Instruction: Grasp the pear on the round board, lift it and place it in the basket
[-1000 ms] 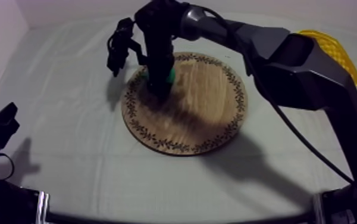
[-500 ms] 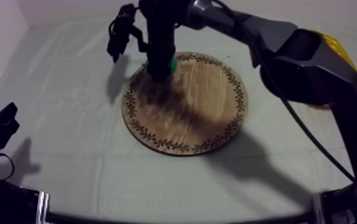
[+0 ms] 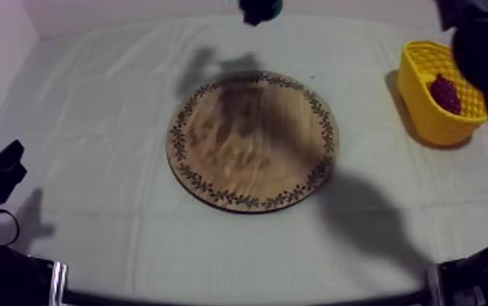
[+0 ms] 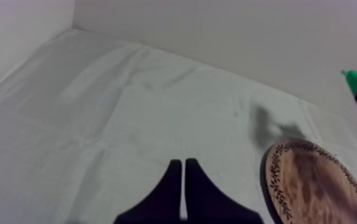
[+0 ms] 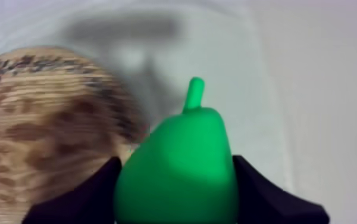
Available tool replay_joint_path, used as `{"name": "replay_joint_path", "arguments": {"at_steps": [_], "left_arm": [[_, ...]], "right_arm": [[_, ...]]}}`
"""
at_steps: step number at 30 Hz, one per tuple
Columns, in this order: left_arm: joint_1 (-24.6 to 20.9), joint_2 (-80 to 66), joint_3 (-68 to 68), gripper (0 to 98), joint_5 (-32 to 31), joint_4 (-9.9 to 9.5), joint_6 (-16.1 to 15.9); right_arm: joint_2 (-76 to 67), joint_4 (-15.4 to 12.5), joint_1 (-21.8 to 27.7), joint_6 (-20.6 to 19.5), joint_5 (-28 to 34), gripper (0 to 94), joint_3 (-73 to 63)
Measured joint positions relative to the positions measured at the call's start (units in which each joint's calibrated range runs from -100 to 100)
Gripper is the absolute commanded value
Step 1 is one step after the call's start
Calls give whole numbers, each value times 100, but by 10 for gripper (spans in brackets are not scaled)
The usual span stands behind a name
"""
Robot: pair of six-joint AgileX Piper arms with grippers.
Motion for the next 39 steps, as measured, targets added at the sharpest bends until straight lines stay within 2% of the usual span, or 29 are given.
{"name": "replay_joint_path", "arguments": {"at_steps": [5,10,16,22,29,39], "left_arm": [[0,0,0,1,0,0,0],[0,0,0,1,0,0,0],[0,0,0,1,0,0,0],[0,0,0,1,0,0,0],[0,0,0,1,0,0,0],[0,0,0,1,0,0,0]], "right_arm": [[-881,110,380,-280,-682,370,706],[-1716,350,834,-641,-1417,375,1549],[-2586,665,1346,-1219,-1913,379,2612],[-3221,885,1786,-1872,-2073,381,3688],[-3561,1109,2151,-2437,-2287,384,4681],[-3652,1270,2495,-2679,-2510,385,5931]]}}
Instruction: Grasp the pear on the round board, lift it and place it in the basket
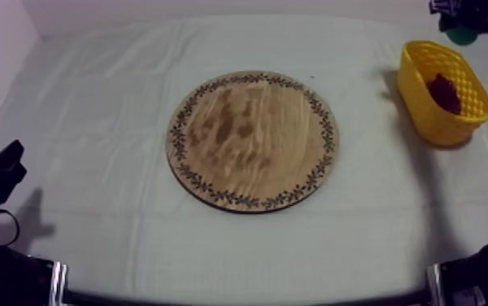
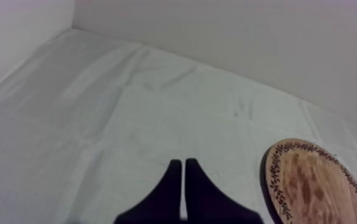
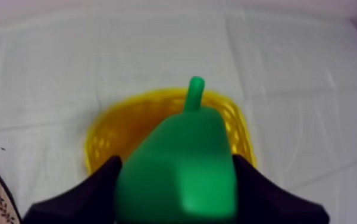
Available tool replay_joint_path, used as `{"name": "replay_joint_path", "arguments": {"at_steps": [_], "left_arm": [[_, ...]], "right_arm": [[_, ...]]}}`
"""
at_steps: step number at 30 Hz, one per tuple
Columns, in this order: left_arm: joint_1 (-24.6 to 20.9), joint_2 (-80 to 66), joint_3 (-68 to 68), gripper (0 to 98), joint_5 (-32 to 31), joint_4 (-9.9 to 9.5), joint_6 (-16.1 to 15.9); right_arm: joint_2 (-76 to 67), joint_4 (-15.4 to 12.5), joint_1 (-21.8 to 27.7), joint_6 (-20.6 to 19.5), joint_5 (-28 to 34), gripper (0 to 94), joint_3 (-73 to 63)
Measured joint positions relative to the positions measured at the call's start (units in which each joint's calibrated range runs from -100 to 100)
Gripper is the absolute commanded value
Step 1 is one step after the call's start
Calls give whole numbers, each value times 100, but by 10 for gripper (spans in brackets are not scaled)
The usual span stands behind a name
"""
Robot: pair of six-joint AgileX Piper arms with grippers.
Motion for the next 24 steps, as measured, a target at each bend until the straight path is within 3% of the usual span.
{"name": "replay_joint_path", "arguments": {"at_steps": [7,12,17,24], "left_arm": [[0,0,0,1,0,0,0],[0,0,0,1,0,0,0],[0,0,0,1,0,0,0],[0,0,0,1,0,0,0]], "right_arm": [[206,93,88,-210,-360,406,979],[482,32,148,-321,-631,500,1359],[798,-80,203,-198,-795,614,1345],[954,-165,282,-144,-996,646,1109]]}}
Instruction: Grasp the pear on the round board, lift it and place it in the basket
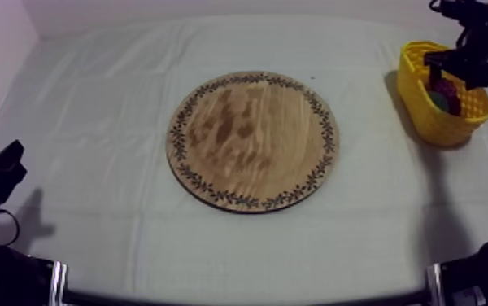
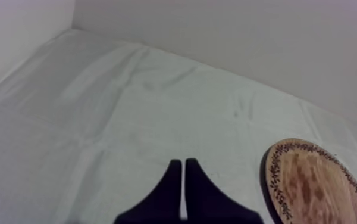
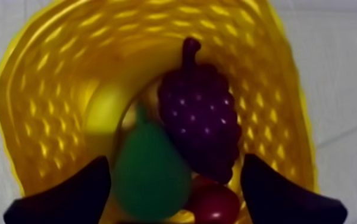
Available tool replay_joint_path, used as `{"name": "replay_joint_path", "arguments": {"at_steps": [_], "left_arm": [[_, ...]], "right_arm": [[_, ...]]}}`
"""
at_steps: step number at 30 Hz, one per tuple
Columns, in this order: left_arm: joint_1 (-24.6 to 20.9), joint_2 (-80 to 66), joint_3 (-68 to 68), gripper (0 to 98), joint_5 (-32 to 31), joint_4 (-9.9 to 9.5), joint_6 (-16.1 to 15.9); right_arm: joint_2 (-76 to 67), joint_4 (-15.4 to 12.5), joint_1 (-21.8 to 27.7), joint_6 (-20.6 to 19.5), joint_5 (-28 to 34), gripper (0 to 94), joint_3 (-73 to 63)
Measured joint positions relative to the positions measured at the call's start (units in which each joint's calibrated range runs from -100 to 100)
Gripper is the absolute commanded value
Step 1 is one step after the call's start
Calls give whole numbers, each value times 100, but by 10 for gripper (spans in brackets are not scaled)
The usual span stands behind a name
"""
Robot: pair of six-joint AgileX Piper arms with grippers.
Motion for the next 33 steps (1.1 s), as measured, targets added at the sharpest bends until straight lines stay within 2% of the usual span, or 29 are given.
{"name": "replay_joint_path", "arguments": {"at_steps": [8,14,20,26,31,33], "left_arm": [[0,0,0,1,0,0,0],[0,0,0,1,0,0,0],[0,0,0,1,0,0,0],[0,0,0,1,0,0,0],[0,0,0,1,0,0,0],[0,0,0,1,0,0,0]], "right_arm": [[-655,2,-10,-78,-188,626,237],[-1760,93,-127,-159,-665,598,999],[-3197,-60,-181,90,-1245,536,2019],[-4840,-680,-237,621,-1675,417,3155],[-6223,-1242,-293,1233,-1687,362,4127],[-6844,-1378,-305,1418,-1682,346,4520]]}}
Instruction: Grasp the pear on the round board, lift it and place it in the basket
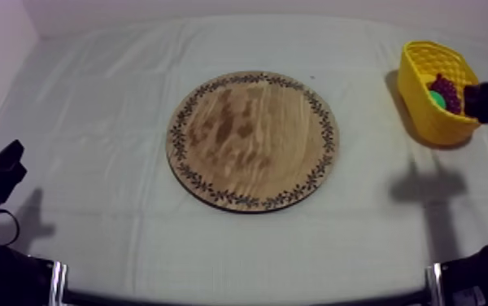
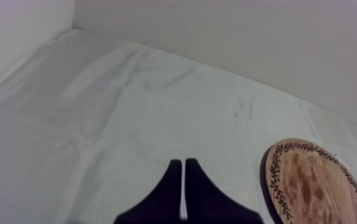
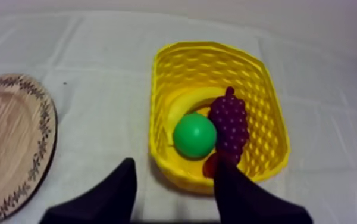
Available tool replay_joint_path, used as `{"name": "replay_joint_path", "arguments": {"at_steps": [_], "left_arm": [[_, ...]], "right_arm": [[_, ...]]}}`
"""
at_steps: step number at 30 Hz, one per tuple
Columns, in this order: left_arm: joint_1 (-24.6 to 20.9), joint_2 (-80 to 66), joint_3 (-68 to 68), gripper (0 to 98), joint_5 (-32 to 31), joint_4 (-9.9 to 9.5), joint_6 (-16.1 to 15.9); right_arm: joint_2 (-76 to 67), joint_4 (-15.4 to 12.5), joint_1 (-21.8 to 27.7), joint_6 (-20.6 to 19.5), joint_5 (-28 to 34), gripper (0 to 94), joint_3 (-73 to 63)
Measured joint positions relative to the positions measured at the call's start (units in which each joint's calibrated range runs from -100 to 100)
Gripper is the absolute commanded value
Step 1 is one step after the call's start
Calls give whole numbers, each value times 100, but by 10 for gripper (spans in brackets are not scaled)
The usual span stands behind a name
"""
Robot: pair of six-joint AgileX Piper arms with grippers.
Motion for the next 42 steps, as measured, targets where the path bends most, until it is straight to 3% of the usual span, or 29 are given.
{"name": "replay_joint_path", "arguments": {"at_steps": [6,12,19,26,42], "left_arm": [[0,0,0,1,0,0,0],[0,0,0,1,0,0,0],[0,0,0,1,0,0,0],[0,0,0,1,0,0,0],[0,0,0,1,0,0,0]], "right_arm": [[-1699,-128,-42,319,284,271,1158],[-3188,-462,11,596,540,184,1993],[-3845,-900,47,859,562,34,2332],[-3845,-983,-20,542,588,10,2352],[-3850,-987,-50,693,617,7,2352]]}}
